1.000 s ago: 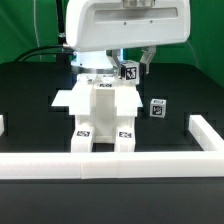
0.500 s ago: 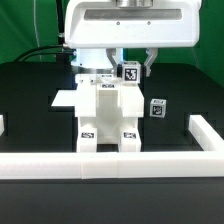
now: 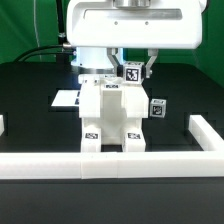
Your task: Assemble chair
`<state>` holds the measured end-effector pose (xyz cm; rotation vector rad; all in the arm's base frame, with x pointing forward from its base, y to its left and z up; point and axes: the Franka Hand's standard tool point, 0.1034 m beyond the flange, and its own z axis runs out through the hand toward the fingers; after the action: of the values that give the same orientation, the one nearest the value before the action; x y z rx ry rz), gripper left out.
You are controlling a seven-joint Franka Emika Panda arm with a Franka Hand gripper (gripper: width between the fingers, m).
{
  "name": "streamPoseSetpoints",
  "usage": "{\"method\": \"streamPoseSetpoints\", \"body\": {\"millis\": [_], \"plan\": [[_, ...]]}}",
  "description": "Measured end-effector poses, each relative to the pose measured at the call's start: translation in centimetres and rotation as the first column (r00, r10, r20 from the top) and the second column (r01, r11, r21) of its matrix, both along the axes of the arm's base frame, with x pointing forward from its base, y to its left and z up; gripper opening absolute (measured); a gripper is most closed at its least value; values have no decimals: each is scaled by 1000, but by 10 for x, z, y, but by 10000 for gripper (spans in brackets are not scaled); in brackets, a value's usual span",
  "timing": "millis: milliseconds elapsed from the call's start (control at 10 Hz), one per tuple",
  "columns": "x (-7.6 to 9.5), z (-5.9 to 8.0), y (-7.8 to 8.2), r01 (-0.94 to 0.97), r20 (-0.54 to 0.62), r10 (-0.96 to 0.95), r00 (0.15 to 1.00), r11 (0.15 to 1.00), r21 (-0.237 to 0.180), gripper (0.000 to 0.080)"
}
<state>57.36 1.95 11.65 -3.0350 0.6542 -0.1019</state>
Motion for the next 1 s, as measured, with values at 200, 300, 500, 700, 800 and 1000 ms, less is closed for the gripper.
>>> {"method": "streamPoseSetpoints", "body": {"millis": [200, 300, 500, 700, 800, 1000], "plan": [[0, 0, 0, 124, -3, -124, 992, 992, 11, 281], [0, 0, 1, 188, -6, -188, 982, 982, 22, 281], [0, -1, 2, 309, -14, -308, 951, 950, 37, 281], [0, -1, 3, 425, -24, -424, 905, 904, 49, 281], [0, -1, 4, 516, -34, -515, 857, 855, 60, 281], [0, -1, 5, 607, -48, -605, 795, 791, 71, 281]]}}
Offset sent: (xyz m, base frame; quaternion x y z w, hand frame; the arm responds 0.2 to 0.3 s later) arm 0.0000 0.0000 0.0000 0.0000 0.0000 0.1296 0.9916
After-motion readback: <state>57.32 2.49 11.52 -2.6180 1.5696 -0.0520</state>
